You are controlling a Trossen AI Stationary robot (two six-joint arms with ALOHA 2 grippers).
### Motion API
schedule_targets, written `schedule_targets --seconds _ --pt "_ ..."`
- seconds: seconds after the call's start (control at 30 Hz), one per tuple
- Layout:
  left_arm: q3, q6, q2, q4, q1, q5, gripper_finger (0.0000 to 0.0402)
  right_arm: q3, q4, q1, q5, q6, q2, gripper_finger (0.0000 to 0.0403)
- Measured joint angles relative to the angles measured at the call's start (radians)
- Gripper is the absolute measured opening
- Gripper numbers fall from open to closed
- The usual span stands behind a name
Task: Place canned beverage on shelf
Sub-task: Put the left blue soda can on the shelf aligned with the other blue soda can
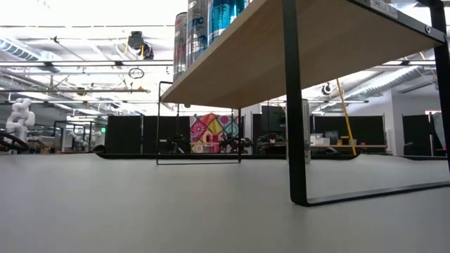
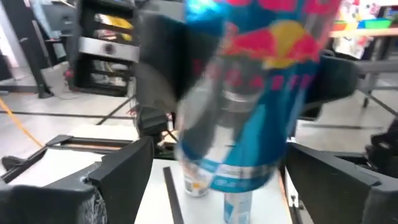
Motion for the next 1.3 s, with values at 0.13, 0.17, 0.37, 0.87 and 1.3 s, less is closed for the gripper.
schedule_targets --seconds 0.13,0.17,0.37,0.87,1.3 --pt "0.0 0.0 0.007 0.017 0.02 0.078 0.0364 0.0 -0.031 -0.017 -0.002 0.033 0.0 0.0164" --pt "0.0 0.001 0.009 0.016 0.027 0.082 0.0364 0.0 -0.044 -0.021 -0.003 0.043 0.0 0.0164" --pt "-0.001 -0.003 0.022 0.011 0.046 0.079 0.0354 0.0 -0.067 -0.031 0.002 0.06 0.0 0.0164" --pt "-0.001 0.005 0.023 0.009 0.034 0.059 0.0226 0.0 -0.075 -0.03 0.002 0.067 0.0 0.0164" --pt "-0.001 -0.07 0.024 -0.037 0.019 0.055 0.0228 0.004 -0.123 -0.018 0.007 0.136 0.0 0.0219"
